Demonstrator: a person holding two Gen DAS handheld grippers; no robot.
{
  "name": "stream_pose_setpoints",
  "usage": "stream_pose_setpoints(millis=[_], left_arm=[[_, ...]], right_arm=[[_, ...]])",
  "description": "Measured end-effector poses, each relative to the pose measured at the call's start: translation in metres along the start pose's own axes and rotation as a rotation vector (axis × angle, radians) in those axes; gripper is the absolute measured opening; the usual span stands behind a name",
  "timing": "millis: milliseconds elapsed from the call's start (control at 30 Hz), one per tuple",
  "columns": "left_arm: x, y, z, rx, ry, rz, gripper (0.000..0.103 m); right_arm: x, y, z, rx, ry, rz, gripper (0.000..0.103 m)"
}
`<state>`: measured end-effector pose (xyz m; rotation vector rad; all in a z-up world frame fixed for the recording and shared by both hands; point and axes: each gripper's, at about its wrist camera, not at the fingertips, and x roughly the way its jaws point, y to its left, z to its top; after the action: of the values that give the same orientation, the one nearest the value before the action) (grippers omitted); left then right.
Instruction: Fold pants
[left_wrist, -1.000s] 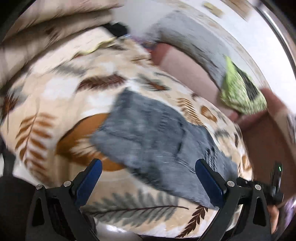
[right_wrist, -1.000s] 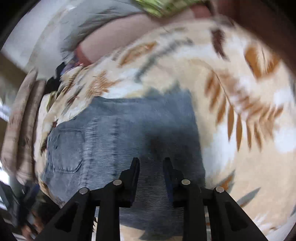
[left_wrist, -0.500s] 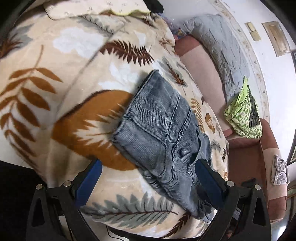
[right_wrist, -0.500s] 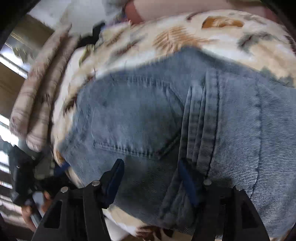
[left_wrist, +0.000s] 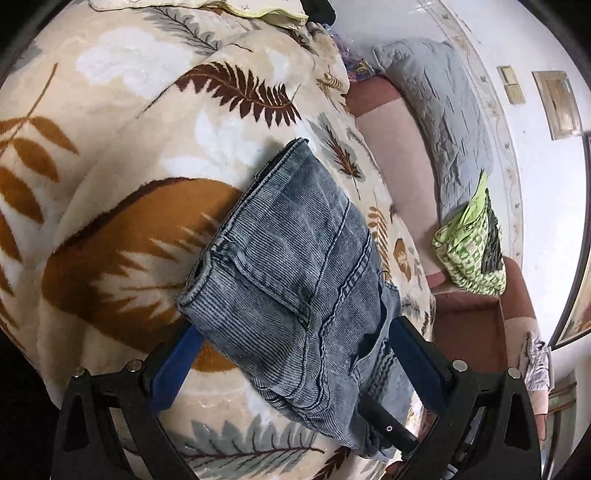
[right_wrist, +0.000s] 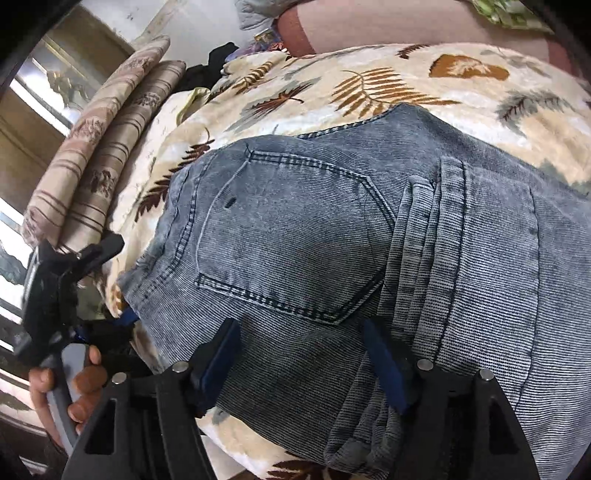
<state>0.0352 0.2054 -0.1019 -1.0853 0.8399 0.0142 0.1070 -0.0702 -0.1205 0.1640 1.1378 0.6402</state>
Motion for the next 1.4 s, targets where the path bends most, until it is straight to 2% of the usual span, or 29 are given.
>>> stream_pose_setpoints(millis=[100, 167, 200, 233, 267, 300, 533, 667, 767, 800, 833, 867, 967, 1033, 1133, 1200, 1267, 1333, 1400], left_arm=[[-0.004, 0.005, 0.000, -0.018, -0.006, -0.013, 0.100], [-0.003, 0.002, 0.002, 0.007, -0.009, -0.014, 0.089], [-0.001, -0.001, 0.003, 0.025, -0.005, -0.004, 0.064], [0.003, -0.004, 0.004, 0.048, 0.011, 0.027, 0.035], [0.006, -0.007, 0.005, 0.067, 0.014, 0.061, 0.020], [0.006, -0.009, 0.006, 0.082, 0.012, 0.080, 0.015], [-0.004, -0.028, 0.000, 0.187, -0.047, 0.109, 0.012], [-0.005, -0.027, -0.001, 0.212, -0.054, 0.131, 0.012], [-0.002, -0.024, -0.002, 0.222, -0.054, 0.147, 0.012], [-0.002, -0.024, -0.002, 0.226, -0.055, 0.151, 0.012], [-0.002, -0.025, -0.002, 0.233, -0.056, 0.154, 0.012], [-0.002, -0.025, -0.003, 0.242, -0.057, 0.157, 0.012], [-0.002, -0.027, -0.005, 0.270, -0.069, 0.167, 0.012], [0.002, -0.026, -0.005, 0.271, -0.063, 0.180, 0.012], [0.003, -0.025, -0.005, 0.270, -0.061, 0.184, 0.012], [0.003, -0.026, -0.005, 0.284, -0.064, 0.191, 0.013], [0.004, -0.027, -0.006, 0.292, -0.064, 0.198, 0.013], [0.004, -0.028, -0.006, 0.304, -0.066, 0.205, 0.013], [0.005, -0.027, -0.006, 0.304, -0.061, 0.209, 0.013]], right_arm=[[0.001, -0.008, 0.000, 0.020, -0.008, 0.043, 0.073], [0.002, -0.013, -0.001, 0.018, -0.014, 0.050, 0.073], [0.001, -0.012, -0.002, 0.013, -0.015, 0.048, 0.073], [0.001, -0.012, -0.003, 0.009, -0.016, 0.046, 0.073], [0.000, -0.012, -0.003, 0.010, -0.018, 0.047, 0.073], [0.000, -0.013, -0.003, 0.013, -0.019, 0.052, 0.073], [-0.007, -0.009, 0.008, 0.072, 0.022, 0.051, 0.073], [-0.022, -0.001, 0.033, 0.124, -0.032, 0.179, 0.073], [0.001, -0.002, 0.058, 0.179, -0.001, 0.270, 0.073], [0.015, -0.006, 0.061, 0.192, 0.022, 0.242, 0.074], [0.036, -0.014, 0.062, 0.219, 0.073, 0.170, 0.074], [0.049, -0.022, 0.061, 0.262, 0.102, 0.171, 0.074], [0.030, -0.008, 0.073, 0.233, 0.091, 0.167, 0.074], [0.014, 0.002, 0.085, 0.188, 0.046, 0.155, 0.074], [0.005, 0.002, 0.108, 0.231, -0.021, 0.186, 0.074], [0.026, -0.005, 0.116, 0.250, 0.004, 0.153, 0.074], [0.062, -0.017, 0.111, 0.278, 0.109, 0.084, 0.074], [0.064, -0.019, 0.110, 0.297, 0.065, 0.093, 0.076], [0.058, -0.008, 0.115, 0.267, 0.095, 0.058, 0.077]])
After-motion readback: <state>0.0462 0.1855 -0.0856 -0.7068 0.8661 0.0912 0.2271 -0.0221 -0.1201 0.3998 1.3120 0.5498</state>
